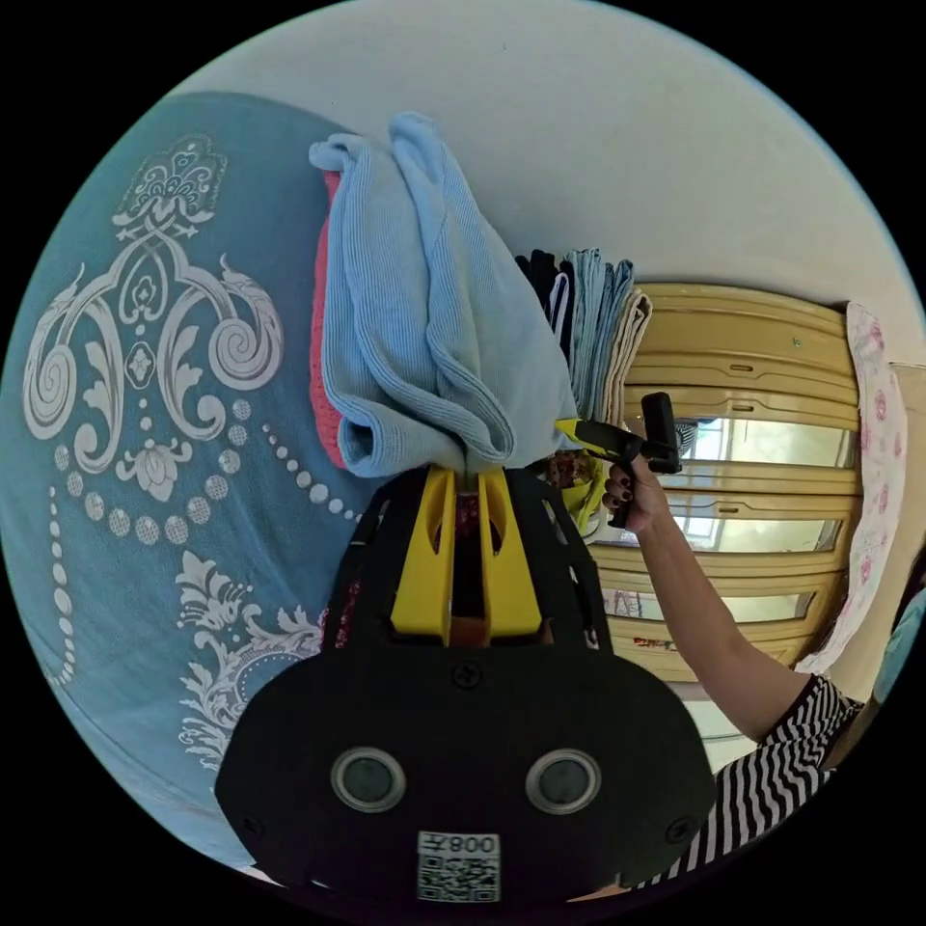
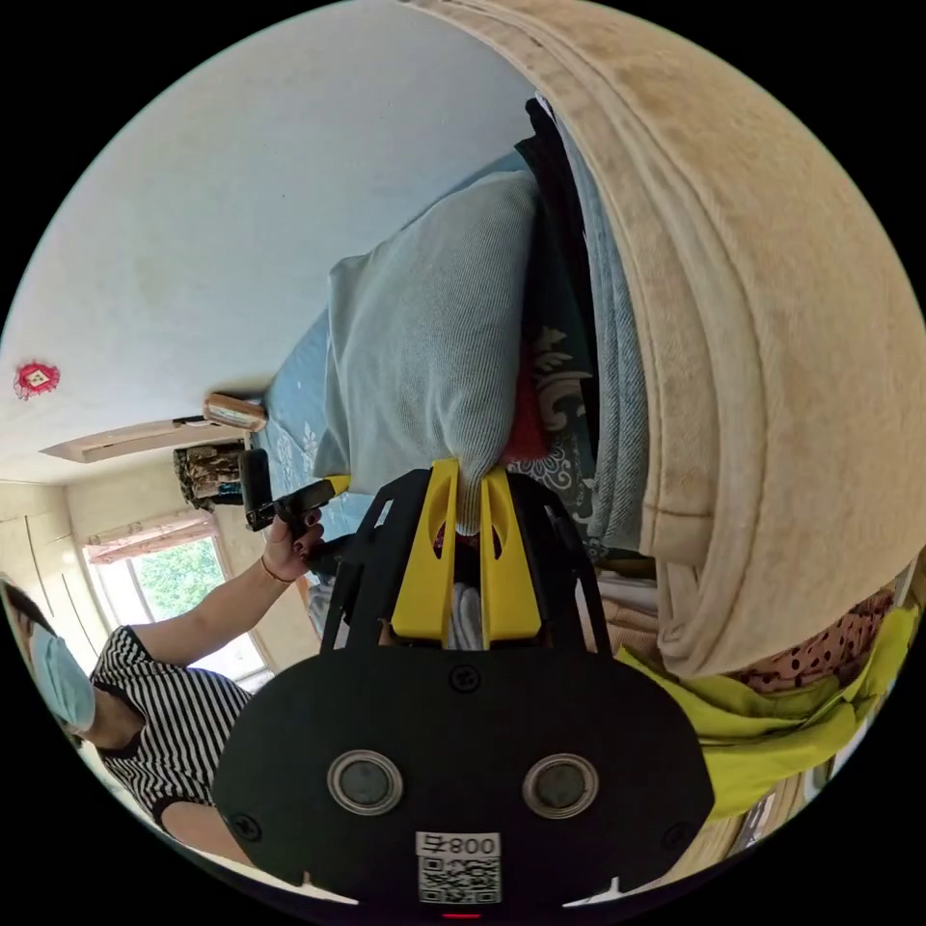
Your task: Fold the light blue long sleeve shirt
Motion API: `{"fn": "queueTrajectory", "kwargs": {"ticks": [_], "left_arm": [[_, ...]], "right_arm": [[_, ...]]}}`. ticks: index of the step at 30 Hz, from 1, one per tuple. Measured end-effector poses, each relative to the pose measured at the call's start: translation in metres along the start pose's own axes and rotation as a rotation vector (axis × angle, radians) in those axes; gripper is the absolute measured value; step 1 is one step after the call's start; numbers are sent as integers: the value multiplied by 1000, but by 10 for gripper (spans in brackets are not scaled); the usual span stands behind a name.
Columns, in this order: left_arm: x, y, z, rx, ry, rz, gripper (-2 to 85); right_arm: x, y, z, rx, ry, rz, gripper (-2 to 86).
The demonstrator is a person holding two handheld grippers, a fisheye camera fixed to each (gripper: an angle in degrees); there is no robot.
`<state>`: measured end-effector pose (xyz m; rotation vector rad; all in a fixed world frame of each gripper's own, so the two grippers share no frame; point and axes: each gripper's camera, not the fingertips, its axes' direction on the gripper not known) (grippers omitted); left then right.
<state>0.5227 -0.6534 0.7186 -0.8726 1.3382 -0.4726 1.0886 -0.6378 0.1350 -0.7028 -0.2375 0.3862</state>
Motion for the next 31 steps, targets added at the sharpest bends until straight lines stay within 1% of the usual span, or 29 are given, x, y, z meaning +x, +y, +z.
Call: {"fn": "queueTrajectory", "kwargs": {"ticks": [2, 6, 10, 12, 14, 16, 18, 19, 20, 22, 24, 27, 31], "left_arm": [[8, -11, 24, -28, -27, 2, 49], [24, -15, 46, -33, -64, 12, 63], [59, -11, 55, 13, -203, 124, 56], [76, -15, 60, 53, -230, 190, 43], [98, -29, 75, 80, -278, 285, 27], [107, -45, 95, 68, -317, 310, 17], [107, -62, 122, 25, -352, 311, 10], [102, -71, 143, -21, -408, 284, 8], [95, -79, 162, -81, -435, 246, 7], [87, -84, 182, -123, -434, 228, 6], [86, -85, 190, -115, -405, 213, 8], [94, -73, 189, -73, -373, 265, 16], [97, -39, 179, -77, -124, 308, 59]], "right_arm": [[3, 5, -4, 3, 59, -8, 42], [3, 21, -26, 64, 98, -29, 69], [-11, 47, -64, 119, 302, -64, 74], [-23, 58, -80, 180, 326, -100, 63], [-44, 63, -90, 236, 347, -189, 37], [-56, 56, -87, 223, 399, -241, 20], [-57, 43, -73, 158, 470, -252, 11], [-51, 33, -61, 88, 528, -241, 8], [-41, 24, -49, 18, 541, -211, 5], [-27, 18, -41, -54, 519, -169, 4], [-23, 21, -47, -45, 493, -153, 4], [-26, 42, -67, 18, 474, -190, 6], [-25, 95, -108, 169, 406, -192, 20]]}}
